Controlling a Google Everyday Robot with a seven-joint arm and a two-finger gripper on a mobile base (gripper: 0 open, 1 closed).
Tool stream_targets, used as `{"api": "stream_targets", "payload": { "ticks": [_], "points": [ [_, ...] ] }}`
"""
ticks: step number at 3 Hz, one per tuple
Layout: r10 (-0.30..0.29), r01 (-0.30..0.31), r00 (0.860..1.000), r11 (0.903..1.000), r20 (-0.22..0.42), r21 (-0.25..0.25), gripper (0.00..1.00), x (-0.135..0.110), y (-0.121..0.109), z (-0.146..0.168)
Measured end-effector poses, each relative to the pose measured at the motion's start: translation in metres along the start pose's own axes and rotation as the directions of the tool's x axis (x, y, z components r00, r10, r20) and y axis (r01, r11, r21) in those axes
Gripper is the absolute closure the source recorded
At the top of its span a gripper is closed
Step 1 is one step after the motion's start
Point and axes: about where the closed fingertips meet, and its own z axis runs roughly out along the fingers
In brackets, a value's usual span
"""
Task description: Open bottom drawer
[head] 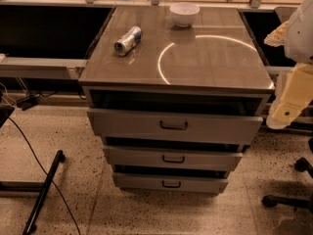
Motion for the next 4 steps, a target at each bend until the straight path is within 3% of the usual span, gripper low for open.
{"api": "stream_targets", "payload": {
  "ticks": [1, 2, 3, 4],
  "points": [
    [0.002, -0.002, 1.0, 0.9999, 0.014, 0.013, 0.0, 0.0, -0.001, 0.001],
    [-0.031, 0.032, 0.994, 0.9995, 0.102, -0.007, 0.0, 0.004, 0.021, 0.03],
    [-0.131, 0.128, 0.98, 0.9914, 0.153, 0.024, 0.0, 0.013, 0.044, 0.046],
    [-0.212, 0.21, 0.966, 0.9772, 0.15, 0.032, 0.0, 0.013, 0.042, 0.047]
  ]
}}
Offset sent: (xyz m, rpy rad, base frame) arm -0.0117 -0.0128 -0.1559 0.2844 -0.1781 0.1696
